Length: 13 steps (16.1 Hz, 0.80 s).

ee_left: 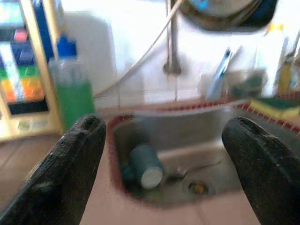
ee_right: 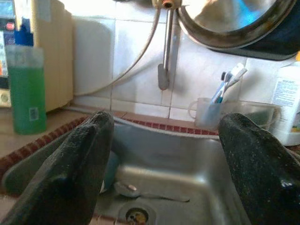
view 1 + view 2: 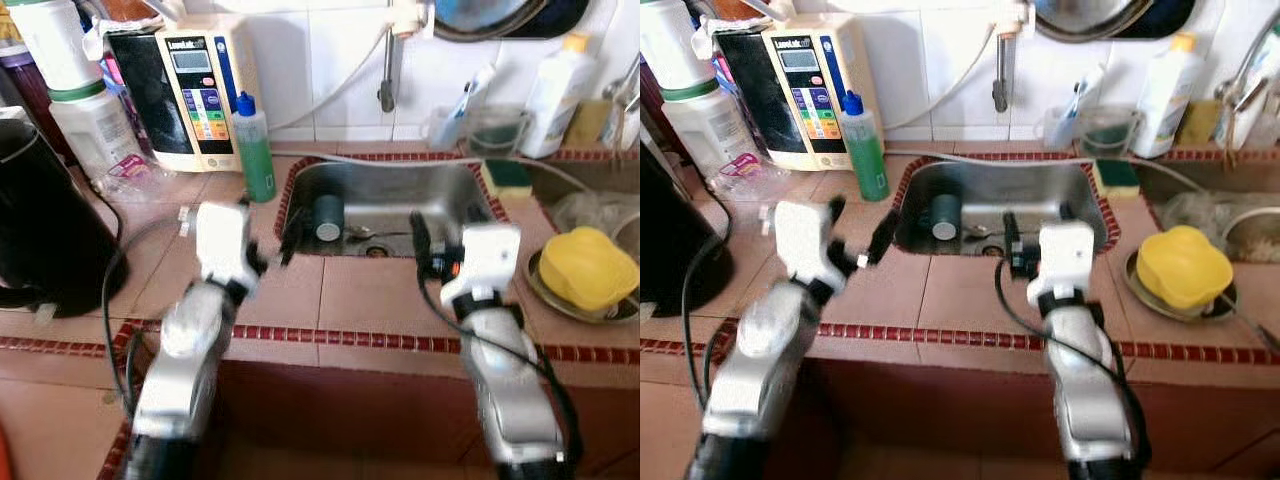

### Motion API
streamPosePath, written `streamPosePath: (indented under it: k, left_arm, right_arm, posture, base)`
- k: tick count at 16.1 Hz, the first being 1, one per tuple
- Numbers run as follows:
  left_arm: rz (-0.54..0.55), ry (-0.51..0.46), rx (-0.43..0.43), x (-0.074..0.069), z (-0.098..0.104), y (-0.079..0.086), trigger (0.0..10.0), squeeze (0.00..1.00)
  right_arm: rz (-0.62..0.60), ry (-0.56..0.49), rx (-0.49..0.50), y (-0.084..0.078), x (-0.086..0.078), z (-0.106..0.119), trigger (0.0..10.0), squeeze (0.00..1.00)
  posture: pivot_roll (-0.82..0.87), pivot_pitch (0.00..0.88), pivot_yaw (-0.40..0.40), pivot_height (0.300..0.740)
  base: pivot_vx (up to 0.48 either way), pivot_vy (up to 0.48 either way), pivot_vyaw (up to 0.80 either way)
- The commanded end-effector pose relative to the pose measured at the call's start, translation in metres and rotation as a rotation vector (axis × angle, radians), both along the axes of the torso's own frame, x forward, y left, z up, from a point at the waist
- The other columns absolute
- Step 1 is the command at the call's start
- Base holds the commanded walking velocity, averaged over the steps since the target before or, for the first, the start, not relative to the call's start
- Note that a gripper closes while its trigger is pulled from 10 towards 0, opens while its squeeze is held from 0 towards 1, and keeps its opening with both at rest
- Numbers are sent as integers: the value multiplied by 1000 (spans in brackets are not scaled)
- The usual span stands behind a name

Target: Kitchen organization

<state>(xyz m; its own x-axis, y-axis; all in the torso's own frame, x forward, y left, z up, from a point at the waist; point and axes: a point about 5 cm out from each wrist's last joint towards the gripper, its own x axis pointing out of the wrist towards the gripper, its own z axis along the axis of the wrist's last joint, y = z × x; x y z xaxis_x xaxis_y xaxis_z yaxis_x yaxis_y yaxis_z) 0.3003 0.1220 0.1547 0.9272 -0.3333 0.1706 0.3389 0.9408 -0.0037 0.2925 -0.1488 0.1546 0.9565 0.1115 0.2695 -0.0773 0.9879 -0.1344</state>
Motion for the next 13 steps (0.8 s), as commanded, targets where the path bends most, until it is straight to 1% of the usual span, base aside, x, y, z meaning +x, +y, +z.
streamPosePath:
  k: [1, 2, 3, 4, 6, 7, 10, 11, 13]
  left_arm:
    - [18, 8, 32, -3, -10, 4, 10000, 0]
    - [39, 27, 33, -8, -14, 8, 10000, 0]
    - [54, 26, 44, -10, -14, 10, 10000, 0]
    - [89, 31, 51, -11, -15, 15, 10000, 0]
    - [102, 29, 36, -11, -15, 17, 10000, 0]
    - [107, 12, 44, -11, -12, 17, 10000, 0]
    - [92, -12, 33, -12, -3, 16, 10000, 0]
    - [82, -18, 21, -12, 2, 17, 10000, 0]
    - [84, -46, 8, -12, 11, 18, 10000, 0]
  right_arm:
    - [25, 4, -14, 2, -2, -6, 10000, 0]
    - [25, 16, -10, -3, -5, -12, 10000, 0]
    - [16, 26, 11, -7, -7, -14, 10000, 0]
    - [10, 34, 9, -9, -7, -16, 10000, 0]
    - [16, 33, 2, -8, -9, -17, 10000, 0]
    - [29, 30, 3, -6, -8, -17, 10000, 0]
    - [38, 0, -10, -5, -6, -9, 10000, 0]
    - [36, -23, -8, -6, -5, -2, 10000, 0]
    - [32, -45, -6, -7, -5, 5, 10000, 0]
  posture:
    - [-141, 0, 73, 740]
    - [-137, 0, 65, 740]
    - [-132, 0, 62, 740]
    - [-130, 0, 58, 740]
    - [-121, 0, 49, 740]
    - [-116, 0, 45, 740]
    - [-110, 0, 37, 740]
    - [-108, 0, 38, 740]
    - [-111, 0, 41, 740]
  base:
    - [0, 0, 0]
    - [0, 0, 0]
    - [0, 0, 0]
    - [0, 0, 0]
    - [0, 0, 0]
    - [0, 0, 0]
    - [0, 0, 0]
    - [0, -356, 0]
    - [0, -459, 0]
